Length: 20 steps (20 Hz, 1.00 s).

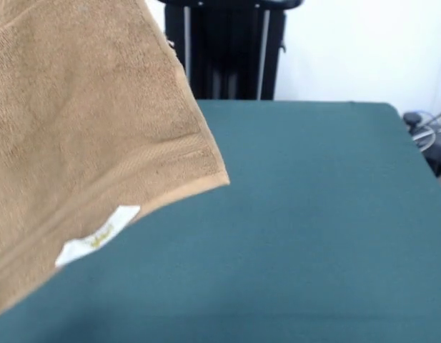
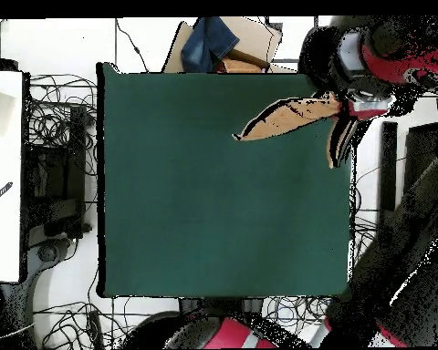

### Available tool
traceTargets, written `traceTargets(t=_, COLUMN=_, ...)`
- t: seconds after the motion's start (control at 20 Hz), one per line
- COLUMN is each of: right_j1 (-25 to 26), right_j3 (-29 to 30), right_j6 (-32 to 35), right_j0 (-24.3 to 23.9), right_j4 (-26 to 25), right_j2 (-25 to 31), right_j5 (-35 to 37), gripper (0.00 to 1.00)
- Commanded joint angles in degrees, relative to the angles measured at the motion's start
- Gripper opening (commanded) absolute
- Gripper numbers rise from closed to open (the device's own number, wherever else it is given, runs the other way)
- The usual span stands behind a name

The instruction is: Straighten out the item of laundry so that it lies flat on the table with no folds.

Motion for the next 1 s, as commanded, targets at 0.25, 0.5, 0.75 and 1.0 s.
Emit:
traceTargets(t=0.25, right_j1=2.71, right_j3=3.39, right_j6=10.44, right_j0=4.41, right_j4=-5.45, right_j2=-3.30, right_j5=7.14, gripper=0.00)
traceTargets(t=0.5, right_j1=2.73, right_j3=7.45, right_j6=12.10, right_j0=4.80, right_j4=-4.50, right_j2=-2.35, right_j5=2.89, gripper=0.00)
traceTargets(t=0.75, right_j1=2.65, right_j3=9.08, right_j6=13.96, right_j0=6.51, right_j4=-4.55, right_j2=-2.54, right_j5=0.30, gripper=0.00)
traceTargets(t=1.0, right_j1=2.78, right_j3=10.18, right_j6=15.86, right_j0=7.83, right_j4=-3.83, right_j2=-2.41, right_j5=-0.99, gripper=0.00)
